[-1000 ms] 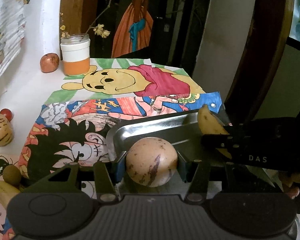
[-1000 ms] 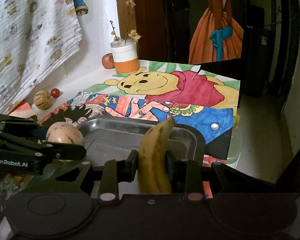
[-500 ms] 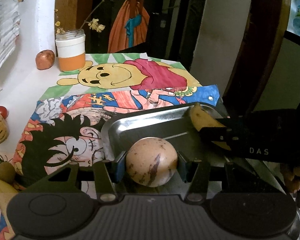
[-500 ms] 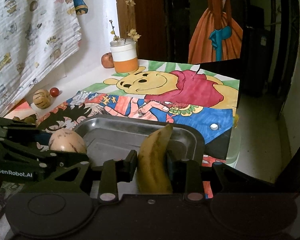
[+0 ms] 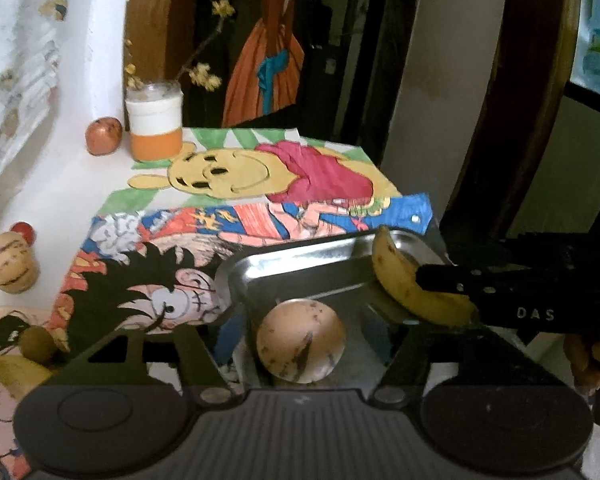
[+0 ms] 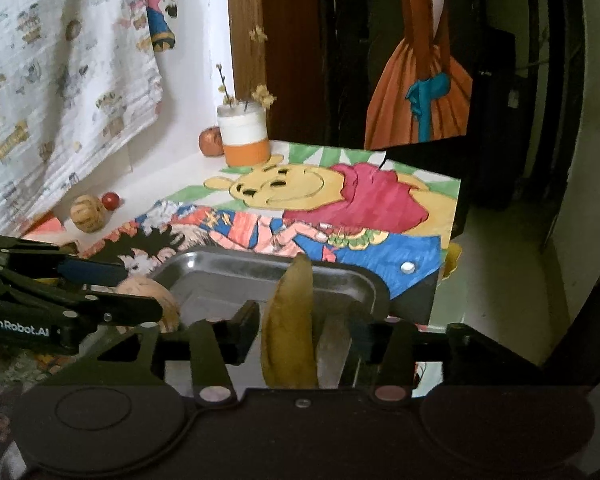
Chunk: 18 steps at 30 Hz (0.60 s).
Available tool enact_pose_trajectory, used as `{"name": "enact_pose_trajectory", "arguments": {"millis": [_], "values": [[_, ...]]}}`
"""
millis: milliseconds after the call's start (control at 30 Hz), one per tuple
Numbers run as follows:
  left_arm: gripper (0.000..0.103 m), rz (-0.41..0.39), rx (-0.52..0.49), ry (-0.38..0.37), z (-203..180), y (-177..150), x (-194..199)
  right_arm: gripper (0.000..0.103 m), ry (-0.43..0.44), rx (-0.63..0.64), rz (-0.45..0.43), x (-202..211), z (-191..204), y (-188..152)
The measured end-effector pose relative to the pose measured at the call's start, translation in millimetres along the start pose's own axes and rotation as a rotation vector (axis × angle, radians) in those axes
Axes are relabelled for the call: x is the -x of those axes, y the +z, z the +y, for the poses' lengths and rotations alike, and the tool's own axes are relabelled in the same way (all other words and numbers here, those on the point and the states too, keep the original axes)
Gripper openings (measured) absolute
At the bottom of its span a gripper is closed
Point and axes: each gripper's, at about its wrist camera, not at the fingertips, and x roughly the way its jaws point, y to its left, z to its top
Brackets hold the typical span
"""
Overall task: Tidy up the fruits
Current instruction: 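Open the left tool onto the tray while the right tool releases the banana there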
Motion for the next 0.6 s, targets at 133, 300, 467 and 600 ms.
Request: {"name": "enact_pose_trajectory", "arguments": {"millis": [133, 300, 467, 600], "values": [[0.089, -0.040, 0.032, 0.054, 1, 2, 24, 0.069, -0.014, 0.014, -0.028, 18, 8, 6], [0.102, -0.109, 0.055, 0.108, 3, 3, 60, 0.080, -0.030, 0.029, -0.061, 47, 23, 9], [0.103, -0.132, 0.087, 0.155, 4, -5, 96, 0.091, -0.014, 0.046, -0.086, 75, 40, 7], [0.103, -0.143, 0.101, 0.185, 4, -16, 123, 0.098, -0.011, 0.069, -0.100, 98, 58, 3]]}}
